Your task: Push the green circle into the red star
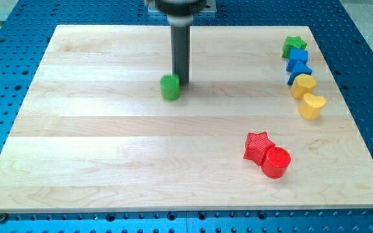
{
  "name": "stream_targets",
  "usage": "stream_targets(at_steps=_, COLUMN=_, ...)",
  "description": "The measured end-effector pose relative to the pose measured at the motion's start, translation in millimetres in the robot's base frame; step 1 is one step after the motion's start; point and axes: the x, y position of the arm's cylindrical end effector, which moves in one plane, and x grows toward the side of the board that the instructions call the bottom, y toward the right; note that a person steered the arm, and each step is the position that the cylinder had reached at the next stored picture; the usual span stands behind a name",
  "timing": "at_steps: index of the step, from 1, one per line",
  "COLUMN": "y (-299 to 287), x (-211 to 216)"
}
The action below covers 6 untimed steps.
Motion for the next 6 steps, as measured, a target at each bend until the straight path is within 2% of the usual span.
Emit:
stream_targets(at_steps=1, y=16, x=15)
stream_targets(at_steps=2, y=-30, x=-32)
stream_targets(at_steps=3, y=-72, x=20)
stream_targets(at_steps=4, y=-18, x=74)
stream_targets(at_steps=6, y=39, x=87)
